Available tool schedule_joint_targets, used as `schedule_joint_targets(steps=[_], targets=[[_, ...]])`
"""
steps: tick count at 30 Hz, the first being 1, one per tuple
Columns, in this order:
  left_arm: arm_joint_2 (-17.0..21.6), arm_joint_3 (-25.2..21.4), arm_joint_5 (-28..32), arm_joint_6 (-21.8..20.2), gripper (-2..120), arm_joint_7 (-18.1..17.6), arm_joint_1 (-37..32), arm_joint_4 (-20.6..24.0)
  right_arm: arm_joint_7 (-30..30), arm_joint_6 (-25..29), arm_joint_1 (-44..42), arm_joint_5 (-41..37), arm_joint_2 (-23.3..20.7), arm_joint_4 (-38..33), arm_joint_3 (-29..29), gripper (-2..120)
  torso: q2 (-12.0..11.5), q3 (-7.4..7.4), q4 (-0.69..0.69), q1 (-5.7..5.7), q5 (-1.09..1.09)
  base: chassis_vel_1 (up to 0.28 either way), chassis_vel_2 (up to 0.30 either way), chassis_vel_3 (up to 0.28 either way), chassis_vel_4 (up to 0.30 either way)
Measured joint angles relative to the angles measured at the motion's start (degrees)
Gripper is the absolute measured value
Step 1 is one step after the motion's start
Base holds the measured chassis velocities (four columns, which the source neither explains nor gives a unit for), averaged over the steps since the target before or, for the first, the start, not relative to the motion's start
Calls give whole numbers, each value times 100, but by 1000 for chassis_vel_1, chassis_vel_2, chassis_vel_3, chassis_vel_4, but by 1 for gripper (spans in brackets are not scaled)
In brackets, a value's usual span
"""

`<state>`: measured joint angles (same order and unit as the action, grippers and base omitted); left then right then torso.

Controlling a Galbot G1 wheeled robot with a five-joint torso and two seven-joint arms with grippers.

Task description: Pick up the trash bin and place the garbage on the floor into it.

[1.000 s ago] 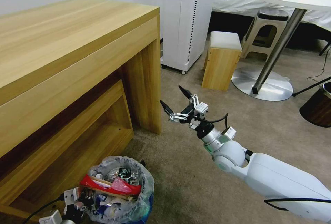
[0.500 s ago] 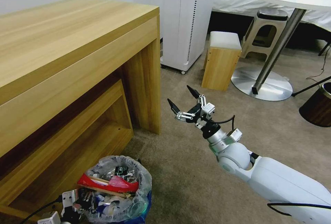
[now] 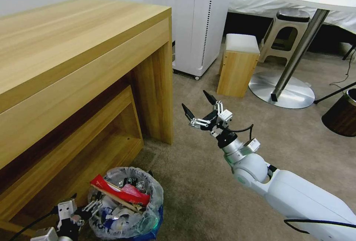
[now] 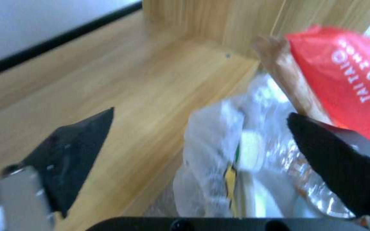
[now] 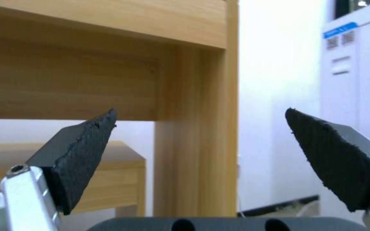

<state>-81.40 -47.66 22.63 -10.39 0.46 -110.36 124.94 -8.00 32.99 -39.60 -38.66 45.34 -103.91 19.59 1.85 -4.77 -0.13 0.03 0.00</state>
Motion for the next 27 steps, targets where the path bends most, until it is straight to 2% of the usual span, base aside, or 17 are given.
schedule_joint_targets(steps=[3,9,12,13,16,17,20,21,24,25,27], targets=[[-59,-27,-83,39,109,5,-8,90,-138,-80,-57,20,38,-4,-108,100,0,0,0,0,0,0,0,0,0],[-199,-39,-274,103,114,22,-63,427,-474,-195,-337,131,171,15,-724,100,0,0,0,0,1,0,0,0,0],[-259,-37,-416,160,114,52,-91,551,-569,-185,-651,266,223,-21,-1315,100,0,0,0,0,0,0,0,0,0],[-259,-37,-416,160,114,52,-91,551,-569,-185,-651,266,223,-21,-1315,100,0,0,0,0,0,0,0,0,0],[-298,-36,-510,211,111,70,-122,692,-642,-215,-1027,352,231,-158,-2009,100,0,0,-1,0,0,0,0,0,0],[-298,-36,-510,211,111,70,-122,692,-642,-215,-1027,352,231,-158,-2009,100,0,0,-1,0,0,0,0,0,0],[-365,-8,-638,289,104,111,-147,870,-891,-573,-1479,611,272,-318,-2877,100,0,0,0,0,0,0,0,0,0],[-365,-8,-638,289,104,111,-147,870,-891,-573,-1479,611,272,-318,-2877,100,0,0,0,0,0,0,0,0,0],[-425,26,-795,380,100,130,-146,993,-1480,-1107,-1922,901,350,-527,-3613,100,0,0,0,0,1,0,0,0,0],[-425,26,-795,380,100,130,-146,993,-1480,-1107,-1922,901,350,-527,-3613,100,0,0,0,0,1,0,0,0,0],[-435,37,-883,421,100,132,-134,1036,-1802,-1319,-2161,992,413,-633,-4001,100,0,1,-1,0,0,0,0,0,0]])
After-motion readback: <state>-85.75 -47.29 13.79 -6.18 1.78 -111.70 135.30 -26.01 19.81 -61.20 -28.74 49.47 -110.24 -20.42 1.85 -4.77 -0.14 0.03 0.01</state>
